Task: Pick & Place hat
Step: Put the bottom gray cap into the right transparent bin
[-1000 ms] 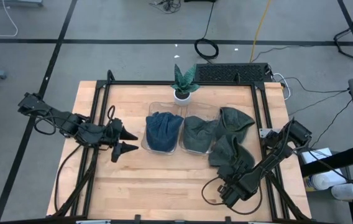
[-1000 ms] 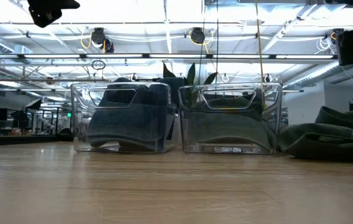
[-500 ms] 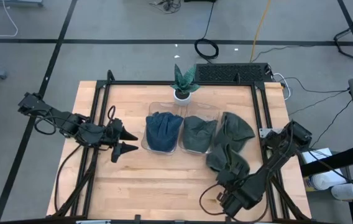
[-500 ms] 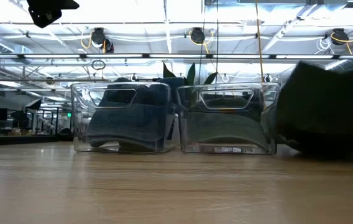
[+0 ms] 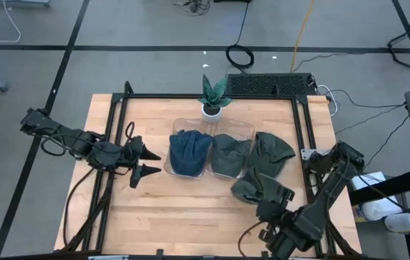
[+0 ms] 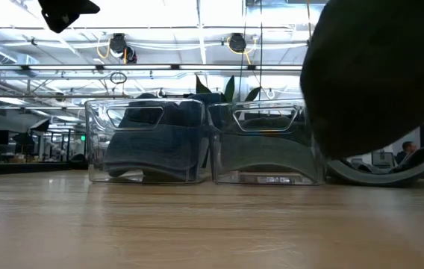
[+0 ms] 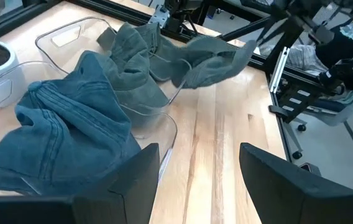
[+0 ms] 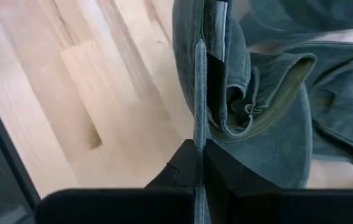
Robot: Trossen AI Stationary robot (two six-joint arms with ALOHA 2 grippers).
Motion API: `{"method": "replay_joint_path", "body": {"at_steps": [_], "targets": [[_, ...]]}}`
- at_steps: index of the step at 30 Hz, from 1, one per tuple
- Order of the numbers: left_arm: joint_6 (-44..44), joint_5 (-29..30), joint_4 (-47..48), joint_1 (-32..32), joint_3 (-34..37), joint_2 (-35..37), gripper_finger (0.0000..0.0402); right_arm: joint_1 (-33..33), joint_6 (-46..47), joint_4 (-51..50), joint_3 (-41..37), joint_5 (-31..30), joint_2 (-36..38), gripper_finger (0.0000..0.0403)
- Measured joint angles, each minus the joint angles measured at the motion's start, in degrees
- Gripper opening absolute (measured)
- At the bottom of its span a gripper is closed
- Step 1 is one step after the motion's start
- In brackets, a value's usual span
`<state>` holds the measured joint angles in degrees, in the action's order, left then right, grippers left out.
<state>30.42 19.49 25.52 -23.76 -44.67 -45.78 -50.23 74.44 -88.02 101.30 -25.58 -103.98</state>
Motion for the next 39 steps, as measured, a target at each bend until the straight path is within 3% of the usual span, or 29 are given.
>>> {"method": "replay_joint_path", "body": {"at_steps": [5, 16, 23, 28, 39], "targets": [[-0.8, 0.0, 0.0, 0.1, 0.0, 0.0, 0.023, -2.3, -0.1, -1.8, 1.1, -2.5, 1.3, 0.0], [-6.2, -0.1, -0.1, 0.1, 0.0, 0.0, 0.023, -7.9, -2.9, -1.9, 1.2, -22.7, 5.3, 0.0], [-6.2, -0.1, -0.1, 0.1, 0.0, 0.0, 0.023, -8.2, -7.8, -2.0, 1.2, -28.5, 7.2, 0.0], [-6.5, -0.1, -0.8, 0.1, 0.0, 0.0, 0.023, -8.2, -12.3, -1.8, 1.2, -36.3, 8.4, 0.0], [-22.1, 0.3, -10.4, -0.2, 0.0, 0.0, 0.023, -7.8, -22.7, 3.9, 1.2, -50.3, 12.4, 0.0]]}}
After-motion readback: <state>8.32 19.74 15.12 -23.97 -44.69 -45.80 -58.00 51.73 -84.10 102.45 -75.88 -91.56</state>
